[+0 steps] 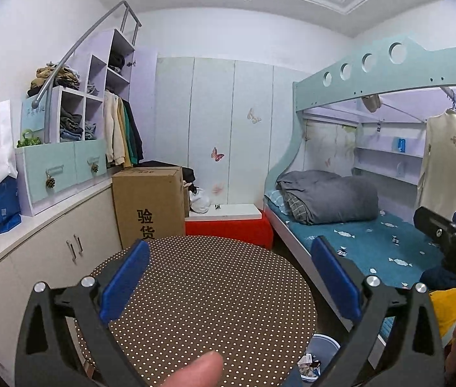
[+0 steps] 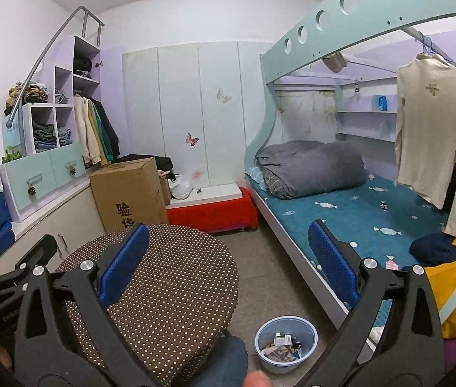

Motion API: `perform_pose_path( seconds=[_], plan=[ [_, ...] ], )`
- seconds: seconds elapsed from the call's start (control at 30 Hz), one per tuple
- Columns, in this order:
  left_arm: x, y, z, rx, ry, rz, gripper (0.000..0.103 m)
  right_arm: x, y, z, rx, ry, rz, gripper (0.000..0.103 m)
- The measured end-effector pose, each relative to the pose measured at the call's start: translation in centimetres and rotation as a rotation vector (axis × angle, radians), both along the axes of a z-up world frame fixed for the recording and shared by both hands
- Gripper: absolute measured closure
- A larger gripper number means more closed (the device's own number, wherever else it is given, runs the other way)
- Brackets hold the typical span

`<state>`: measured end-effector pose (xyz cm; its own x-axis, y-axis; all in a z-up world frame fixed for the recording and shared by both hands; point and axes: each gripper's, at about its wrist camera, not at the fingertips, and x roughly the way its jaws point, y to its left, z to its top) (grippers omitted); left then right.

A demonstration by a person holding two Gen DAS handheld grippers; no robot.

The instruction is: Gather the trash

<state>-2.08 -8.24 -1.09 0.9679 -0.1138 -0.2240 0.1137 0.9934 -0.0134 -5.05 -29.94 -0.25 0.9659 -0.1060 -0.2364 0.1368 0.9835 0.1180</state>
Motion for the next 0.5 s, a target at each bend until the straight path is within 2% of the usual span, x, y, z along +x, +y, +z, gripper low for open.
perform_pose_path(
  seconds=[0.5],
  plan=[
    [-0.15, 0.51, -0.27, 0.004, -0.004, 0.011, 0.004, 0.32, 0.76, -0.07, -0.015, 0.003, 0.015, 0.006]
  ],
)
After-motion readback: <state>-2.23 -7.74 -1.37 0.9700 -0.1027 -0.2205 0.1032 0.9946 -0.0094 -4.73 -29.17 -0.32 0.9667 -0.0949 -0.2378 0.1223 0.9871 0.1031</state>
